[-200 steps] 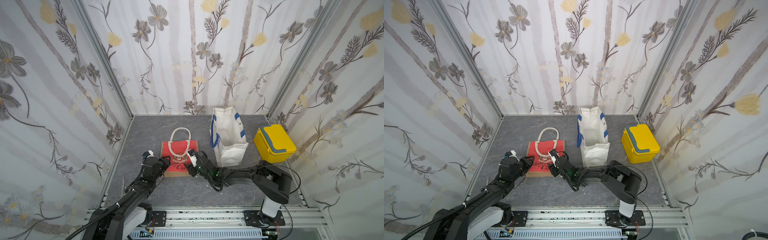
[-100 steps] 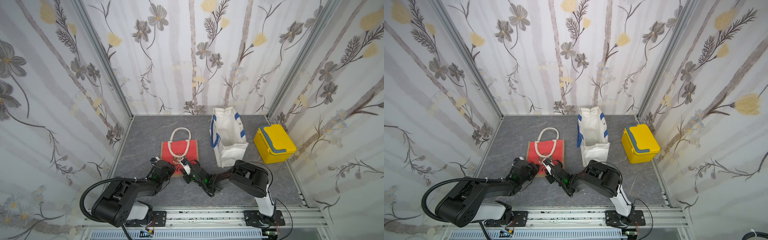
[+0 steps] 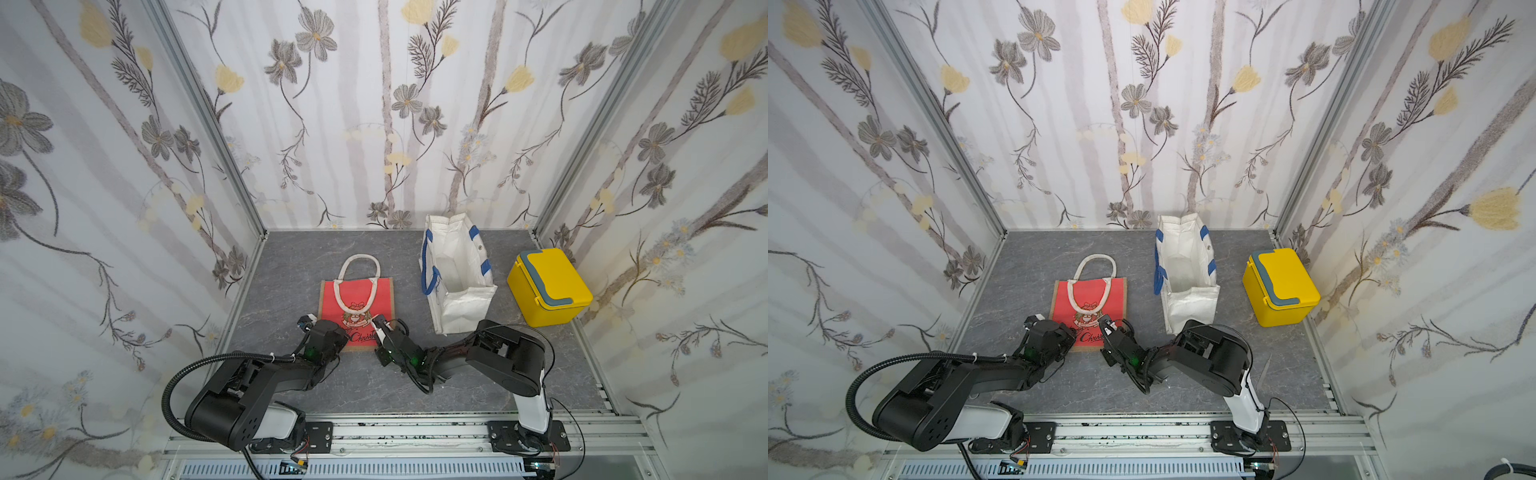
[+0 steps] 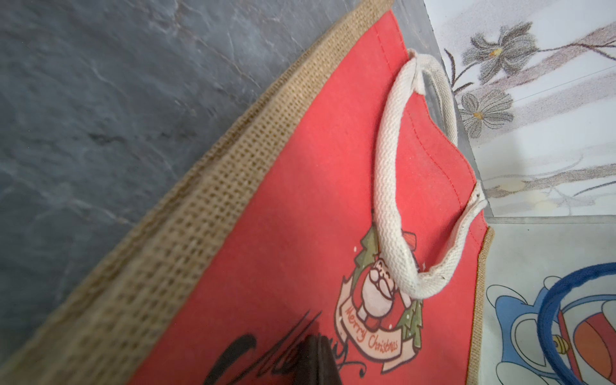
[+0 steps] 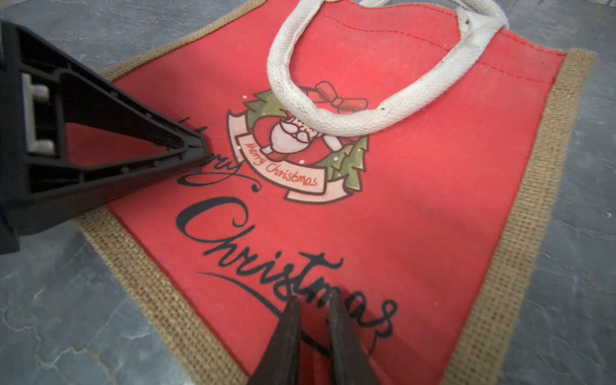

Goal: Put away the canvas bag
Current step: Press the canvas bag at the center of the board.

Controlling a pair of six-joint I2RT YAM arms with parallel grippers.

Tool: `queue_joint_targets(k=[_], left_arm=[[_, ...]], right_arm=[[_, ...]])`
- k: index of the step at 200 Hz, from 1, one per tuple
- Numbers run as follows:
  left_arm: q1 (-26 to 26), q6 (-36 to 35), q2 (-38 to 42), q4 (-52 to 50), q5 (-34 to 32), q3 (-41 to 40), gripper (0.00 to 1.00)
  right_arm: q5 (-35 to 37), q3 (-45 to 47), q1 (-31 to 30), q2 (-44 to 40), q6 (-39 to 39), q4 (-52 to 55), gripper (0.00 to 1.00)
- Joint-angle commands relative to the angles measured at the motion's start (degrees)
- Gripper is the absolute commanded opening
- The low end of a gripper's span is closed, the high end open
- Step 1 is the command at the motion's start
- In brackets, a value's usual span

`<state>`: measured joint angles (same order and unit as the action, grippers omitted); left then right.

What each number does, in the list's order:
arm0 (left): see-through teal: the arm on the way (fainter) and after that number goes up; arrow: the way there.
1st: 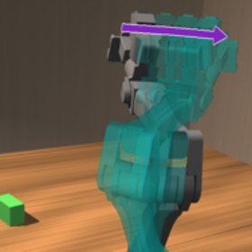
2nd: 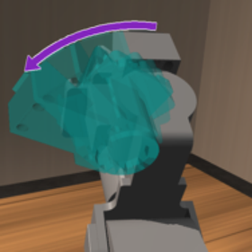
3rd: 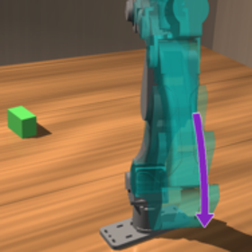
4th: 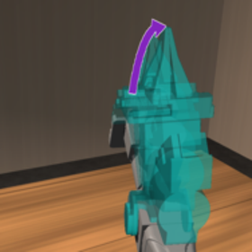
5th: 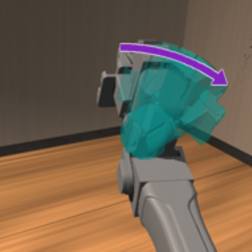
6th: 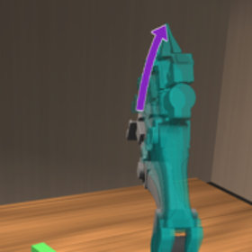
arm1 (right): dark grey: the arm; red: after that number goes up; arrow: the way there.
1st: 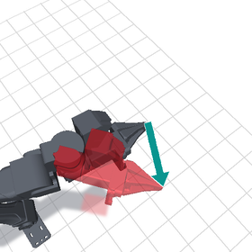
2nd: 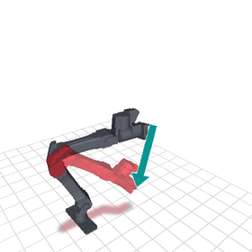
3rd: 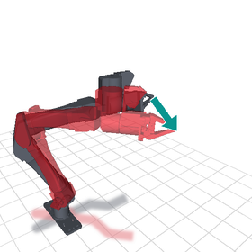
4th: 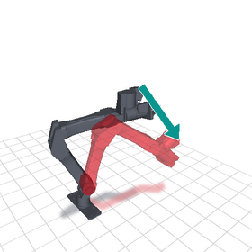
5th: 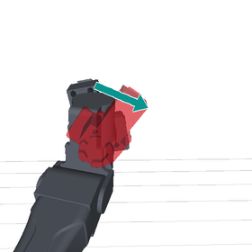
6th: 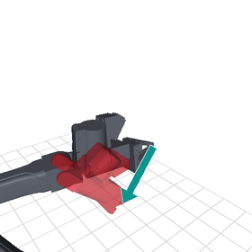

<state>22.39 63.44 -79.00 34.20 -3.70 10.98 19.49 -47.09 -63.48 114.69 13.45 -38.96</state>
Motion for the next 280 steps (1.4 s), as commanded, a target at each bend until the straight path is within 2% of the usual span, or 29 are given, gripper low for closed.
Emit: queue_joint_targets(k=[1,26,58,91,118,136,162,197,226,242,259,280], left_arm=[[-0.24,1.45,1.42,-10.87,-2.23,-1.21,0.0],[-0.24,0.29,4.96,-12.46,-0.94,-0.98,0.0],[-0.24,-0.38,10.0,-14.72,-0.56,-0.74,0.0],[-0.68,0.2,10.54,-13.57,1.48,-1.42,0.0],[-0.97,0.28,11.51,-14.24,1.16,-2.01,0.0],[-1.6,0.25,12.29,-14.49,1.17,-2.84,0.0],[-4.56,1.23,12.25,-10.91,5.37,-5.46,0.0],[-5.27,-0.63,16.88,-16.84,4.14,-3.03,0.0],[-5.48,-1.08,21.59,-19.5,3.31,1.13,0.0],[-5.61,-1.19,19.5,-15.33,4.88,2.76,0.01],[-6.24,-0.7,12.73,-11.12,8.57,5.35,0.0],[-6.17,-0.45,5.37,-8.1,9.57,7.5,0.0]], right_arm=[[2.17,3.21,0.47,-1.26,1.4,7.12,0.18],[-0.39,6.33,0.59,-5.15,1.35,3.02,0.19],[-1.84,0.82,1.55,-7.75,-2.24,3.03,0.23],[-2.73,-7.3,3.82,-2.6,-5.5,4.18,0.25],[-2.79,-10.74,6.18,2.65,-4.46,3.49,0.24],[-2.84,-10.03,7.23,4.83,-1.25,3.19,0.24],[-2.2,-6.52,6.25,5.33,1.29,3.55,0.21],[-1.84,0.51,4.22,2.23,3.13,1.98,0.2],[-3.41,2.13,4.09,2.01,1.88,1.69,0.2],[-4.25,1.84,4.09,2.33,1.31,1.98,0.2],[-4.46,1.65,4.07,2.16,1.27,2.0,0.2],[-4.83,1.89,4.03,1.51,1.51,2.04,0.19]])
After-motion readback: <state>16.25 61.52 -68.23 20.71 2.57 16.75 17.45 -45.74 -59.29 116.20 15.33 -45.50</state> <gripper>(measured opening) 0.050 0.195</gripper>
